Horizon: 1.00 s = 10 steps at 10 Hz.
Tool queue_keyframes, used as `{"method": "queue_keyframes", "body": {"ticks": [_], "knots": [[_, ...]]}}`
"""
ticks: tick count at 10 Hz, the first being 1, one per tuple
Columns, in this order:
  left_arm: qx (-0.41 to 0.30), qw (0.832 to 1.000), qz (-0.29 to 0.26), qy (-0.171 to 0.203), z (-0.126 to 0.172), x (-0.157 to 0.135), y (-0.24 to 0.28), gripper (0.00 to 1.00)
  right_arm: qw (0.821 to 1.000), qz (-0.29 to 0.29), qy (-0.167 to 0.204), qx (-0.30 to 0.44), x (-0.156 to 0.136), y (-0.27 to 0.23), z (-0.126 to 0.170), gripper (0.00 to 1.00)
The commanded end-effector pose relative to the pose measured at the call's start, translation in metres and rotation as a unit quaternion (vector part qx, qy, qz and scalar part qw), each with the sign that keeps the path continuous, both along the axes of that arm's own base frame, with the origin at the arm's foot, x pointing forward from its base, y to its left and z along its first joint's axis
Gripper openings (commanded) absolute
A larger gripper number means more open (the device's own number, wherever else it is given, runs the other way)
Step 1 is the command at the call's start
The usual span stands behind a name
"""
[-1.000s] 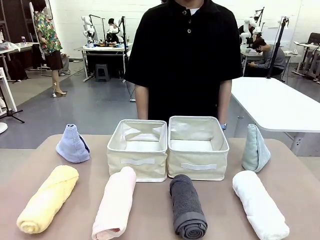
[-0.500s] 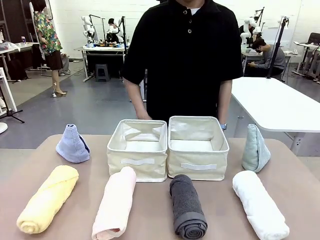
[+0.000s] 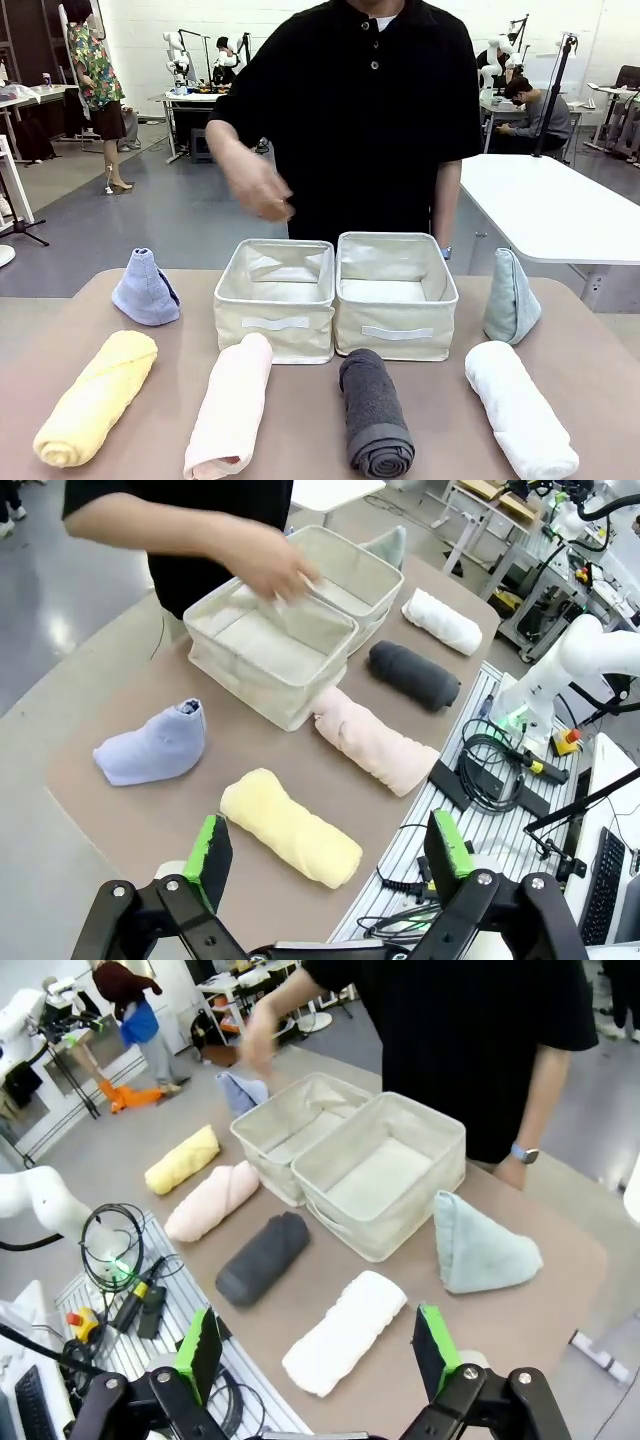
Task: Sort the towels based on their folding style.
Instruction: Pick up one triangle-folded towel and place it in the left Fabric basket.
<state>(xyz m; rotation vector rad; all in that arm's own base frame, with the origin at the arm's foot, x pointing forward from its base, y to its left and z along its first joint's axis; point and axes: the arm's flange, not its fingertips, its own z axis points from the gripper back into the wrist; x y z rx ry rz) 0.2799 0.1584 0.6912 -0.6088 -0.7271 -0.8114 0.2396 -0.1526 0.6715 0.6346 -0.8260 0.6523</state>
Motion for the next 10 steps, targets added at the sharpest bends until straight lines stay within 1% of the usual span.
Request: {"method": "queue_keyframes", "body": {"ticks": [1, 10], "knots": [[-0.006, 1.0, -0.006, -0.002, 0.0028, 0.0014, 0.0021, 1.0, 1.0, -0.003, 0.003, 0.006, 0.0015, -0.0066, -0.0006, 1.0], [-0.006, 1.0, -0.006, -0.002, 0.0028, 0.0014, 0.0021, 1.0, 1.0, -0.003, 0.003, 0.006, 0.0015, -0.0066, -0.0006, 1.0]]}}
